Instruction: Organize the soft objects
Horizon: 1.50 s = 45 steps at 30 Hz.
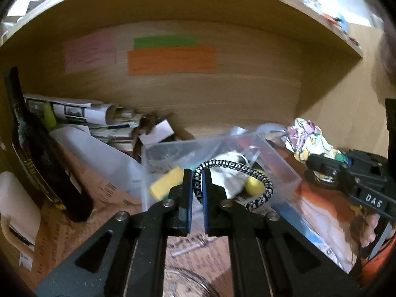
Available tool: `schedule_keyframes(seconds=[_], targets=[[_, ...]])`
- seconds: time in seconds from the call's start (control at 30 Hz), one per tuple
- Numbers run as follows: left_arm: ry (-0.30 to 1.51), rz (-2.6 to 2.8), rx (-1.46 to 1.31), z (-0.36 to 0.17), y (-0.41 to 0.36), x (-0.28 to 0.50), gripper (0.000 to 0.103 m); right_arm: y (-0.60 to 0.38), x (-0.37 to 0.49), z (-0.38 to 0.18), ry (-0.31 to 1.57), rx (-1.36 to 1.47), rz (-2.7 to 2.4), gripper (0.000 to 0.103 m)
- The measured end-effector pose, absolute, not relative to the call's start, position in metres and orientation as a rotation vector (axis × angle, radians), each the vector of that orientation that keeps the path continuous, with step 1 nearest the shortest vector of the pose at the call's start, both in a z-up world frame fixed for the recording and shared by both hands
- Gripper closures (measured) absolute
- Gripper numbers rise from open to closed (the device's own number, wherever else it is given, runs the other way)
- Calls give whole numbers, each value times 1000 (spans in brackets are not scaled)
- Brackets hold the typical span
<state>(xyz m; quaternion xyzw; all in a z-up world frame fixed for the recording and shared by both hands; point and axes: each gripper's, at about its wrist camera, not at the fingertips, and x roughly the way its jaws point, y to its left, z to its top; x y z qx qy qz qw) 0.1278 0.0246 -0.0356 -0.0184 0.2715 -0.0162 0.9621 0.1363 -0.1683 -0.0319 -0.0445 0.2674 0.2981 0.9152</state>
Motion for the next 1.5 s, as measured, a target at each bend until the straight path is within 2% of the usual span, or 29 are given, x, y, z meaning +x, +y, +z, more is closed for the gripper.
schedule_keyframes(seconds=[0.7, 0.77, 0.83, 0.9, 0.97, 1.0, 1.03, 1.07, 1.4, 1.5], targets=[[739, -32, -35, -96, 41, 201, 97, -105, 198, -84, 720, -176, 654, 84], [750, -38, -32, -98, 39, 200, 97, -105, 201, -88, 743, -181, 651, 81], [754, -36, -32, -99, 41, 201, 92, -106, 202, -90, 753, -186, 643, 75], [758, -43, -42, -99, 42, 200, 87, -108, 201, -88, 745, -186, 633, 60], [751, -42, -51, -95, 44, 196, 75, -110, 199, -85, 728, -185, 624, 51], [742, -42, -56, -93, 45, 194, 64, -110, 198, -83, 720, -186, 619, 46], [727, -39, -61, -90, 45, 191, 58, -112, 197, -80, 710, -182, 615, 44], [714, -37, -60, -87, 45, 188, 57, -114, 196, -77, 703, -177, 615, 40], [521, -25, -32, -33, 31, 129, 57, -134, 165, -31, 566, -146, 608, 37], [456, -25, -30, -17, 26, 106, 51, -140, 147, -13, 503, -145, 606, 37]])
